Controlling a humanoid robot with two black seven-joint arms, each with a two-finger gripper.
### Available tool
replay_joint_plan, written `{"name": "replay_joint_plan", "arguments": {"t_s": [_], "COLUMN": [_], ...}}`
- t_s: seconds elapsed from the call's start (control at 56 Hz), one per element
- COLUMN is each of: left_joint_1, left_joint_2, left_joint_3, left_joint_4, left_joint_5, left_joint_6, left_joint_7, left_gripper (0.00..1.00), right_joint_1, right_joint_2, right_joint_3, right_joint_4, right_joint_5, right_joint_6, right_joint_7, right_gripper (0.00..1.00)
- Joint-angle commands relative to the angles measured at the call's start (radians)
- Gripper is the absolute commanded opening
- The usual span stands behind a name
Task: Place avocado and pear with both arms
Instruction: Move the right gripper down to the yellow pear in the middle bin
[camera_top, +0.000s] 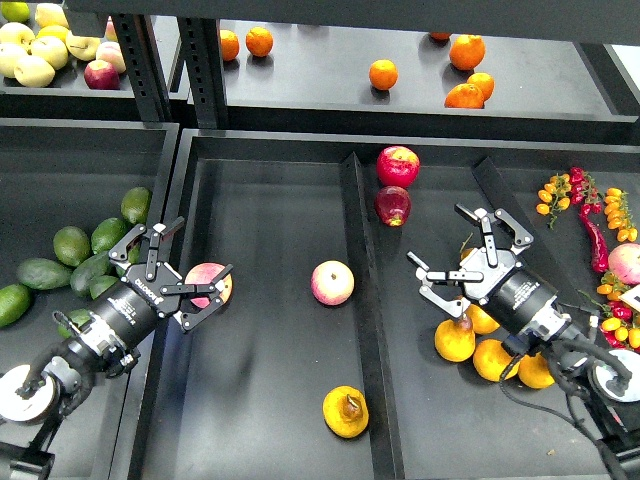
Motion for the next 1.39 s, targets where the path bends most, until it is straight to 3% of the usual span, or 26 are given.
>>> {"name": "replay_joint_plan", "arguments": {"t_s": [0.0,0.143,0.393,1.037,1.376], "left_joint_1": [0.032,0.046,0.069,0.111,0.115], "left_joint_2": [-0.001,-0.001,-0.001,-0.001,-0.001], "left_joint_3": [-0.007,-0.017,-0.031,-0.030,-0.028], "left_joint_4": [-0.013,-0.029,-0.055,-0.081,-0.082], "left_joint_5": [-0.014,-0.014,-0.014,-0.014,-0.014], "left_joint_6": [0.000,0.000,0.000,0.000,0.000], "left_joint_7": [0.000,0.000,0.000,0.000,0.000], "left_gripper": [0.99,0.99,0.99,0.99,0.99], "right_joint_1": [0.046,0.124,0.218,0.253,0.253], "right_joint_2": [-0.081,-0.153,-0.132,0.138,0.226], "right_joint_3": [-0.080,-0.209,-0.379,-0.533,-0.534], "right_joint_4": [-0.005,-0.034,-0.105,-0.391,-0.460], "right_joint_5": [-0.067,-0.188,-0.362,-0.592,-0.597], "right_joint_6": [0.069,0.069,0.069,0.069,0.069], "right_joint_7": [-0.007,-0.007,-0.007,-0.007,-0.007], "right_gripper": [1.00,1.00,1.00,0.99,0.96]}}
